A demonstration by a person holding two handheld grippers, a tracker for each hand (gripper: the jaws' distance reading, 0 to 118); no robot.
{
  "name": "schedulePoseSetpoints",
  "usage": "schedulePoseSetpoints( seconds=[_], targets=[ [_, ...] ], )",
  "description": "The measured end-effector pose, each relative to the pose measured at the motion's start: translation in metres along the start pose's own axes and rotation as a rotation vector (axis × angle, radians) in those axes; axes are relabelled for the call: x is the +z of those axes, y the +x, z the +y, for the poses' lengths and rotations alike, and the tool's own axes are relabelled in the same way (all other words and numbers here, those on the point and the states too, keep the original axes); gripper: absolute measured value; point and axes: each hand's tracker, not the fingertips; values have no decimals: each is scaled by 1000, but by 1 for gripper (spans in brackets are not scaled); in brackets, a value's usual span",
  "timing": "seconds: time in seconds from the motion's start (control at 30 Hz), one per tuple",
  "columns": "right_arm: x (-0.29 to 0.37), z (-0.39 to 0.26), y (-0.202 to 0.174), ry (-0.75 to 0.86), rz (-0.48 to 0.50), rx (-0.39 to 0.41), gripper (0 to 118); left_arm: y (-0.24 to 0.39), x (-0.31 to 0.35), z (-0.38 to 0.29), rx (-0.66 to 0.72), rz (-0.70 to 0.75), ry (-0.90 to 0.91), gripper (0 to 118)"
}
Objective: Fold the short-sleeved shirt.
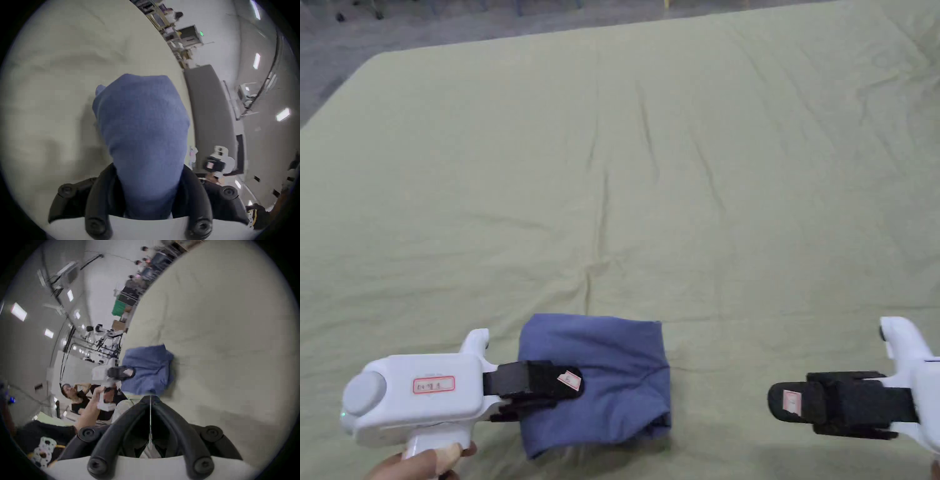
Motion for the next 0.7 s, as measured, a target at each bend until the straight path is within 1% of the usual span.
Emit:
schedulePoseSetpoints(
  seconds=[0.03,0.1,0.17,0.2,0.23,0.3,0.33,0.4,0.43,0.47,0.5,0.53,0.57,0.6,0.7],
  targets=[
    [3,-1,-8,6,1,8,3,-17,22,9,12,48,7,45],
    [7,-5,-13,11,26,-14,3,-41,59,23,24,112,12,45],
    [8,-10,-7,14,108,-72,3,-67,92,34,37,170,28,45],
    [7,-13,-2,3,132,-98,3,-70,104,33,52,182,25,45],
    [6,-17,3,-9,132,-119,3,-78,115,36,80,193,17,45],
    [0,-24,12,-44,80,-163,3,-96,133,40,91,210,16,45],
    [-3,-27,14,-54,57,-176,3,-102,136,43,127,244,10,45],
    [-7,-35,19,-75,31,-209,3,-118,138,43,145,355,-8,45],
    [-9,-36,20,-80,35,-215,3,-127,134,40,189,425,-13,47],
    [-9,-38,19,-82,36,-214,3,-134,134,41,213,468,-14,71],
    [-9,-40,17,-87,34,-213,3,-132,130,40,191,509,34,106],
    [-9,-41,15,-92,31,-206,3,-128,126,37,186,614,50,118],
    [-8,-41,13,-96,24,-193,3,-126,123,32,186,704,67,118],
    [-6,-40,10,-96,4,-175,3,-135,133,37,146,613,129,118],
    [2,-34,5,-78,-110,-129,3,-115,147,33,237,606,258,118]
  ],
)
